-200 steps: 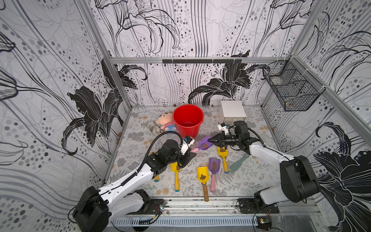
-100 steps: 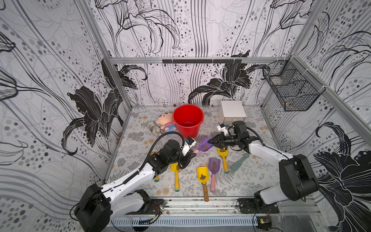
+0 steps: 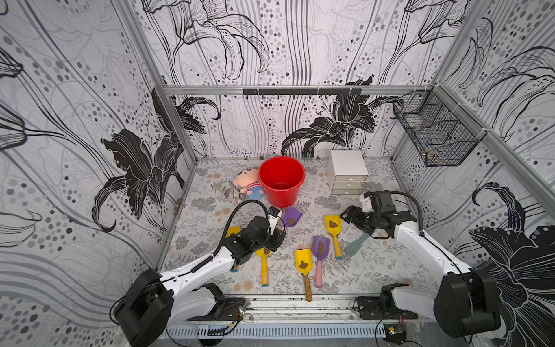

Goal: Brush the soil off the hand trowel and place it into the bucket
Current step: Adjust the hand trowel, then adjust the brush at the center of the board.

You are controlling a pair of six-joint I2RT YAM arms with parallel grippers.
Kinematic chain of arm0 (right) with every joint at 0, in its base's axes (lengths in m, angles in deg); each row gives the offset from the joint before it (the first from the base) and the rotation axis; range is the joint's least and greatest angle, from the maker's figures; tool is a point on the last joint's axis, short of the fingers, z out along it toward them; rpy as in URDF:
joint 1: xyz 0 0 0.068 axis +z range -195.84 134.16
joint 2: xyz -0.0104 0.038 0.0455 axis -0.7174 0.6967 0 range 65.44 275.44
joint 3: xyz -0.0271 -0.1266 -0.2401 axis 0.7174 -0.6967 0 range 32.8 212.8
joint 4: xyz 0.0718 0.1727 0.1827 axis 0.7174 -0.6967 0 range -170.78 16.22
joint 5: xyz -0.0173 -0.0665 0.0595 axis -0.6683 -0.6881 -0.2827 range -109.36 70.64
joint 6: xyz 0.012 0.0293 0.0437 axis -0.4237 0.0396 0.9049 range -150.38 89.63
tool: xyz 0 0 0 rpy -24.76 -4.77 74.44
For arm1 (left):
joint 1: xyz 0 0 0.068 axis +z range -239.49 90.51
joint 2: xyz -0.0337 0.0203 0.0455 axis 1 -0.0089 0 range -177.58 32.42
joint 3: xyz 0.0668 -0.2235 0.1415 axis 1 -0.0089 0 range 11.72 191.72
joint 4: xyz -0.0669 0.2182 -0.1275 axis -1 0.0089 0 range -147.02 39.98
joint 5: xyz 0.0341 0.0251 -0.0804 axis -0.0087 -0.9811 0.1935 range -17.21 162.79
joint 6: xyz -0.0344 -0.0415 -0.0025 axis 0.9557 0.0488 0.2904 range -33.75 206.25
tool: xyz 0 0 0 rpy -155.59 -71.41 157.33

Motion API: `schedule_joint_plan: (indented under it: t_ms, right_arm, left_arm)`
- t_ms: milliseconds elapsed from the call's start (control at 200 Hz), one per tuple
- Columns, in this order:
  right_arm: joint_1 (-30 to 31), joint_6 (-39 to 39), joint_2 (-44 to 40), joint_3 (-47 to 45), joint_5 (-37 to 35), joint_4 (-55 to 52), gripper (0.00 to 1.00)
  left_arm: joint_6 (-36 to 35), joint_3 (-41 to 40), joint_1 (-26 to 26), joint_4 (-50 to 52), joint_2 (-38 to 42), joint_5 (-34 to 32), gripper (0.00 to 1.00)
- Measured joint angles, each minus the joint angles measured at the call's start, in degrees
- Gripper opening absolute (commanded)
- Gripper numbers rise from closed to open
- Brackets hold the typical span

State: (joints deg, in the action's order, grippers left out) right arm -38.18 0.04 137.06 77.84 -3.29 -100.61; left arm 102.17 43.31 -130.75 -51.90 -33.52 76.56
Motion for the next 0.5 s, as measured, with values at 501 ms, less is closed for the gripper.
schedule_joint_plan:
  t_ms: [501]
  right_arm:
    - [-6.40, -4.59, 17.33, 4.63, -1.99, -5.22, 0.83]
  left_arm:
    - [1.31, 0.02, -0.87, -4.55, -2.86, -0.11, 0.00]
